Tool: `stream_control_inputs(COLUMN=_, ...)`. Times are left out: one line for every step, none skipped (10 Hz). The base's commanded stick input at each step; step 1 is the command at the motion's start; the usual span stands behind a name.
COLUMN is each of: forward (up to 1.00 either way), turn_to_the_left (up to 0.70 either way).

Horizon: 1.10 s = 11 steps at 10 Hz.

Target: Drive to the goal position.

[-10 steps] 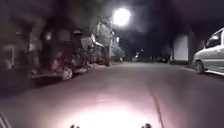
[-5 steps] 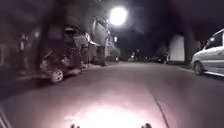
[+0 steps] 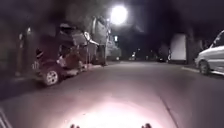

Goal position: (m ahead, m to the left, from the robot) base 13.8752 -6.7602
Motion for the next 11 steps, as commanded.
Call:
stream_control_inputs(forward=0.70, turn_to_the_left=0.00)
stream_control_inputs(forward=0.70, turn_to_the_left=0.00)
stream_control_inputs(forward=0.70, turn_to_the_left=0.00)
stream_control_inputs(forward=0.70, turn_to_the_left=0.00)
stream_control_inputs(forward=0.70, turn_to_the_left=0.00)
stream_control_inputs(forward=0.70, turn_to_the_left=0.00)
stream_control_inputs(forward=0.70, turn_to_the_left=0.00)
stream_control_inputs(forward=0.70, turn_to_the_left=0.00)
stream_control_inputs(forward=0.70, turn_to_the_left=0.00)
stream_control_inputs(forward=0.70, turn_to_the_left=0.00)
stream_control_inputs(forward=0.70, turn_to_the_left=0.00)
